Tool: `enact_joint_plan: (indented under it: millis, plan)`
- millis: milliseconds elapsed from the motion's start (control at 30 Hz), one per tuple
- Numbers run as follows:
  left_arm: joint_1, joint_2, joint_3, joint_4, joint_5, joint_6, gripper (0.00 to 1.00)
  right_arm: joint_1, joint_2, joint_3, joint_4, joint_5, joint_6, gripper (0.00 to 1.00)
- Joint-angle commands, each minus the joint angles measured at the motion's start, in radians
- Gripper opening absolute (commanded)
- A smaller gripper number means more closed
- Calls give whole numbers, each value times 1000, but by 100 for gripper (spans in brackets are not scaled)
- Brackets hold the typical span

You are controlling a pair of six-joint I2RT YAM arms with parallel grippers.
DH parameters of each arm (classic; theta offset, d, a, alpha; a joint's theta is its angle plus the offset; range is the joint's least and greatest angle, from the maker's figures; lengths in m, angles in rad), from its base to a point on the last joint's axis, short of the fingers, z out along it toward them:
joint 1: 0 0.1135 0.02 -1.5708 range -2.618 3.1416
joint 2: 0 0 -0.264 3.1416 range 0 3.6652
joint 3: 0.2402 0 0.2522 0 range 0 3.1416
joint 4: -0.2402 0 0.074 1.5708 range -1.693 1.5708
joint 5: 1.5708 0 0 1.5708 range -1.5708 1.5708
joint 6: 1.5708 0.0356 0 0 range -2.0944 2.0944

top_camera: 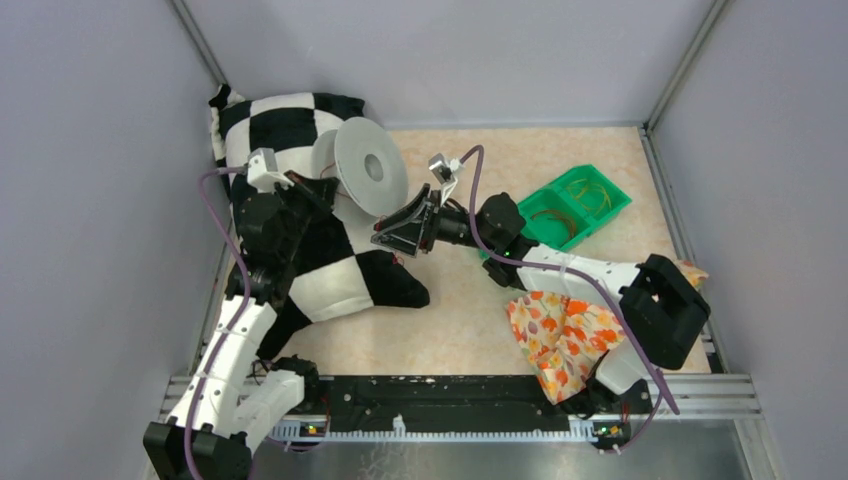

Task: Wrap the cables

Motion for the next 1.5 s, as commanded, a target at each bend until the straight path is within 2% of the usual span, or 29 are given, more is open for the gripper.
enact_joint_plan:
  millis: [0,300,633,800,933,1000,1033,1100,1167,1267,1333,1467]
  plan:
    - [-2,-3,83,22,76,62,0,13,29,72,70,-16,-6,46]
    - [-4,-5,84,9,160,111,0,12,116,164,164,-30,70,46]
    - [-5,-13,99,12,150,133,0,12,120,187,144,-8,67,46]
    - [-5,-12,153,2,107,186,0,10,31,155,83,1,-4,46]
    - [-5,12,255,-3,100,250,0,-11,-126,101,-71,39,-134,47]
    - [-5,38,329,-57,104,280,0,-35,-219,77,-155,67,-197,47]
    - [-5,49,366,-73,102,295,0,-50,-266,61,-202,89,-232,52]
    - [-5,65,428,-87,104,313,0,-69,-357,33,-323,165,-322,68]
    - [-5,78,494,-98,107,323,0,-76,-425,1,-450,279,-430,77]
    - [-5,94,583,-115,124,321,0,-105,-462,-77,-487,376,-487,80]
    - [-5,100,646,-115,144,308,0,-110,-444,-138,-437,411,-499,81]
    - [-5,110,726,-116,182,292,0,-106,-345,-197,-288,385,-520,81]
